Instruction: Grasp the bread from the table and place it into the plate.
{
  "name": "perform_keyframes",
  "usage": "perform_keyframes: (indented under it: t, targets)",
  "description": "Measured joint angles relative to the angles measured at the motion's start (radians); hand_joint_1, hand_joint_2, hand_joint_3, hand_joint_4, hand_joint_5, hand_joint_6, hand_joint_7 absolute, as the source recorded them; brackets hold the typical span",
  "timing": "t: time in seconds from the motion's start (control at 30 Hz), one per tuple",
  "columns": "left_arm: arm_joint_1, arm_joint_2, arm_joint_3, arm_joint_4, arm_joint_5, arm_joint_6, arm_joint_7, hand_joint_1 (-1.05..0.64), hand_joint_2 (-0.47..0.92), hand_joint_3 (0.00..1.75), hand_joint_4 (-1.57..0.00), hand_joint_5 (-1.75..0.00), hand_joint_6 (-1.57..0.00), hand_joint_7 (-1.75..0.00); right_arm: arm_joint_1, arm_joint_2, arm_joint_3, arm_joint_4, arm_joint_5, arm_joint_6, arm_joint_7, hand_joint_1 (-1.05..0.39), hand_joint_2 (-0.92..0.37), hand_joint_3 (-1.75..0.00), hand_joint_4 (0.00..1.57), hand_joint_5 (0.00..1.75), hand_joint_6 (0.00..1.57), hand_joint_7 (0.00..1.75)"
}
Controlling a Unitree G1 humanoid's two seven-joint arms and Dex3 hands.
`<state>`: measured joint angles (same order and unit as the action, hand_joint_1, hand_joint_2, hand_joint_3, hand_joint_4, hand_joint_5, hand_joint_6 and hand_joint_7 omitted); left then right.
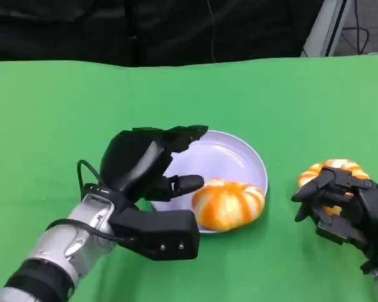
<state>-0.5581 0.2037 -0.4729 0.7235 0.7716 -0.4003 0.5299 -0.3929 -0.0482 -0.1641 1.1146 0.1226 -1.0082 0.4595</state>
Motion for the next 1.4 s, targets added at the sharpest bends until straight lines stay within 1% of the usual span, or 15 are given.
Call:
perform_keyframes:
  t: [0.33,0.53,0.7,1.17,1.4]
  targets:
    - [0.042,0.015,0.042,-0.046,-0.002,-0.001,0.027,-0.83,0.92,0.67,-0.79,-0.01,-0.63,-0.01,0.000,0.000,0.000,0.000,0.002,0.000,0.004,0.06,-0.80,-0.73,0.84,1.41,0.90,0.99]
    - [0.112,0.046,0.089,-0.109,-0.010,-0.004,0.055,-0.81,0.92,0.66,-0.79,-0.01,-0.63,0.00,0.000,0.000,-0.001,0.001,0.002,0.000,0.005,0.05,-0.80,-0.71,0.85,1.41,0.90,0.99]
    - [0.152,0.058,0.122,-0.146,-0.024,-0.004,0.059,-0.80,0.92,0.65,-0.80,-0.01,-0.63,0.00,0.000,0.000,-0.001,0.000,0.002,0.002,0.008,0.05,-0.81,-0.71,0.84,1.41,0.90,0.99]
    - [0.197,0.067,0.164,-0.191,-0.035,-0.002,0.061,-0.80,0.92,0.64,-0.82,-0.01,-0.63,0.00,0.000,0.000,-0.004,0.000,0.012,0.004,0.025,0.06,-0.82,-0.68,0.84,1.41,0.90,0.98]
    - [0.262,0.080,0.222,-0.231,-0.125,-0.041,0.044,-0.80,0.92,0.66,-0.81,0.00,-0.62,0.00,0.000,0.000,-0.004,0.001,0.010,0.005,0.021,0.06,-0.83,-0.68,0.84,1.42,0.89,0.99]
